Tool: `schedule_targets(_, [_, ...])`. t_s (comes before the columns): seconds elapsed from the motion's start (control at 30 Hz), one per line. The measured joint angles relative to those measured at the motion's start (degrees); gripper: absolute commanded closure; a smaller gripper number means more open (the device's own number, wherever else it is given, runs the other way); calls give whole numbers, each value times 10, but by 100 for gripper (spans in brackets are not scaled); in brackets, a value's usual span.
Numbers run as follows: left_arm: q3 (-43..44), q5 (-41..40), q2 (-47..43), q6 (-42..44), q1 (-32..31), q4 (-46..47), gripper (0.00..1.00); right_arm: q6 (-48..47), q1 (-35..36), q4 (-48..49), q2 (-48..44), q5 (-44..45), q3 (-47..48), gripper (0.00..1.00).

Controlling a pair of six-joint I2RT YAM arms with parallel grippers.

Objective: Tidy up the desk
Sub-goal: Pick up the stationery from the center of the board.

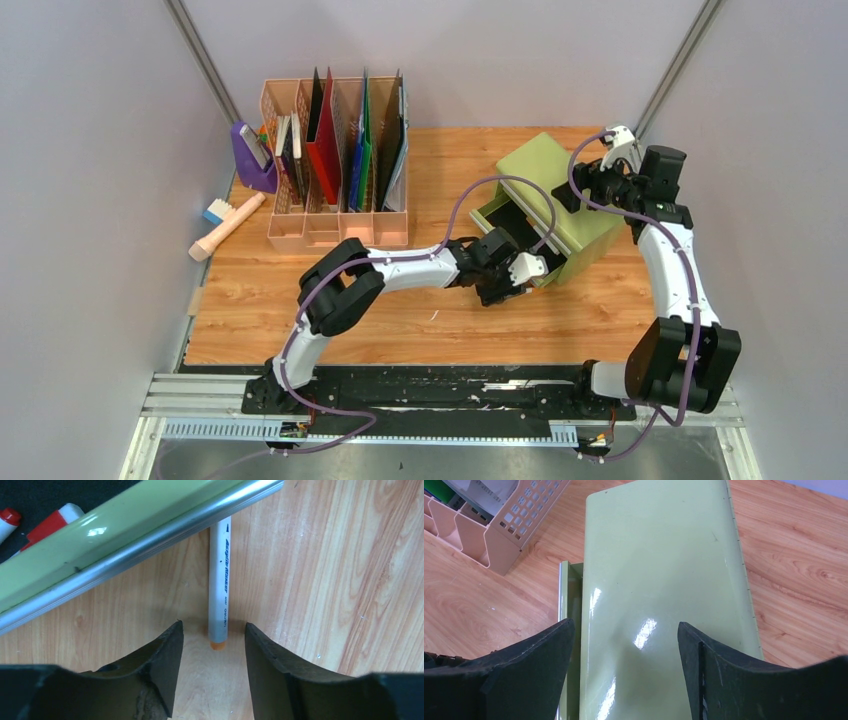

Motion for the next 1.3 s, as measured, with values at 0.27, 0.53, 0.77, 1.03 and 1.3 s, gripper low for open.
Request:
schedule_targets(0.27, [4,-2,5,9,-5,-5,72,0,0,0,7,0,0,23])
schedule_targets(0.53, [26,-5,11,75,-5,-54,87,0,0,0,12,0,0,23])
schedule_targets(0.77, [8,-54,-22,185,-5,-152,100,0,0,0,22,-4,0,23])
schedule_targets(1.03, [-55,-148,-125,342,-5,-198,100,0,0,0,30,-9,0,23])
schedule_targets(1.3, [-17,-182,-167,461,-5,-214,100,0,0,1,30,-9,0,23])
